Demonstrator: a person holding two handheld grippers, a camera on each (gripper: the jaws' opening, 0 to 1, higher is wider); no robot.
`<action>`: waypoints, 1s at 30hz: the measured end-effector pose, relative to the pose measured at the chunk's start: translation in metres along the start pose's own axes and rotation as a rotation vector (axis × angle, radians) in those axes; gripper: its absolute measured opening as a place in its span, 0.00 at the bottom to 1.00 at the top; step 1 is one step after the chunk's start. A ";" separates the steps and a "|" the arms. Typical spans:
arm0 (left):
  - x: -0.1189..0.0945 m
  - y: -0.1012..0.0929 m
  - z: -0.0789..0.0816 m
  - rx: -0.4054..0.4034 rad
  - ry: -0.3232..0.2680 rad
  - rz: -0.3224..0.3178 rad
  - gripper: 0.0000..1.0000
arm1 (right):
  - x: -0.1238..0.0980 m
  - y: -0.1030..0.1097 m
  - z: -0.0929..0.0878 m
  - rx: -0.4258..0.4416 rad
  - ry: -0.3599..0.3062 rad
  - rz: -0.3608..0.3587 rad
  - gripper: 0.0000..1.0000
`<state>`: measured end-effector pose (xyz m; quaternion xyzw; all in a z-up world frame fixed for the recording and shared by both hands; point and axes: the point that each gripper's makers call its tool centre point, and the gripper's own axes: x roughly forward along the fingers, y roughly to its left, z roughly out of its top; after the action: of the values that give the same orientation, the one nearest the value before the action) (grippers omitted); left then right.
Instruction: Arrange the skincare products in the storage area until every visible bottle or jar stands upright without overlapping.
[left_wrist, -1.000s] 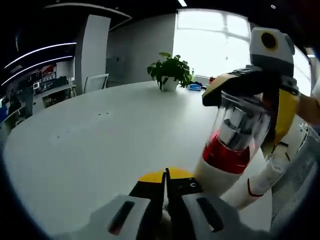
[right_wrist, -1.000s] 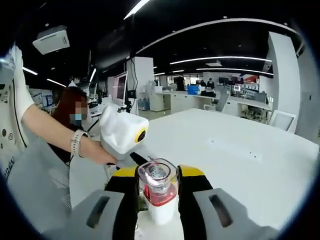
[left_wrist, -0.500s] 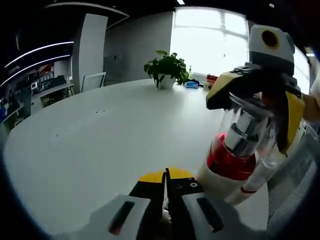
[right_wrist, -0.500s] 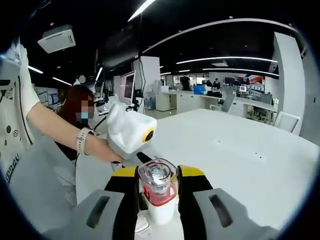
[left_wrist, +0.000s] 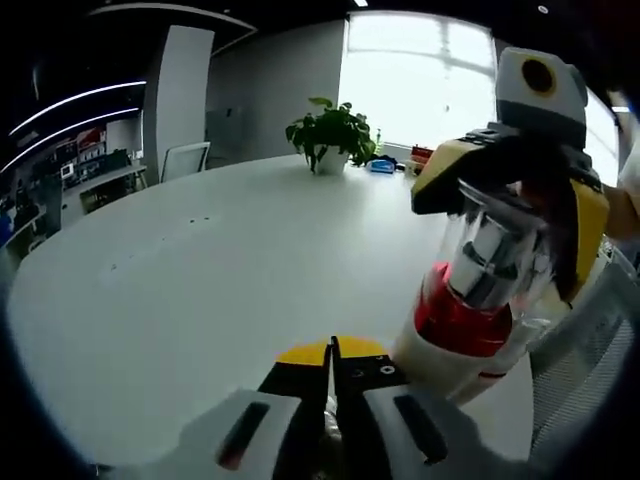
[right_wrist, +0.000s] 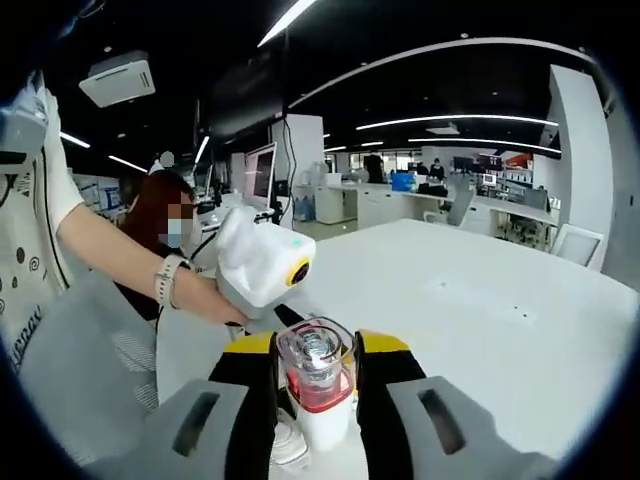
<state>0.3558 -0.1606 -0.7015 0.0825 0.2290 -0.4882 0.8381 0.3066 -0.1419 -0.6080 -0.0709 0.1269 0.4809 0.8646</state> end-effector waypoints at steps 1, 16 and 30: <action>0.000 0.000 0.000 0.000 0.001 0.000 0.00 | 0.000 0.000 0.000 0.000 0.000 0.000 0.29; -0.002 -0.005 -0.003 0.000 0.007 -0.002 0.00 | -0.003 0.002 0.000 0.000 -0.007 0.000 0.29; -0.003 -0.008 -0.006 -0.003 0.014 -0.004 0.00 | -0.005 0.007 -0.001 0.003 -0.009 0.002 0.30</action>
<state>0.3455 -0.1602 -0.7045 0.0841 0.2357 -0.4889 0.8357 0.2985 -0.1425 -0.6071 -0.0672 0.1238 0.4819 0.8648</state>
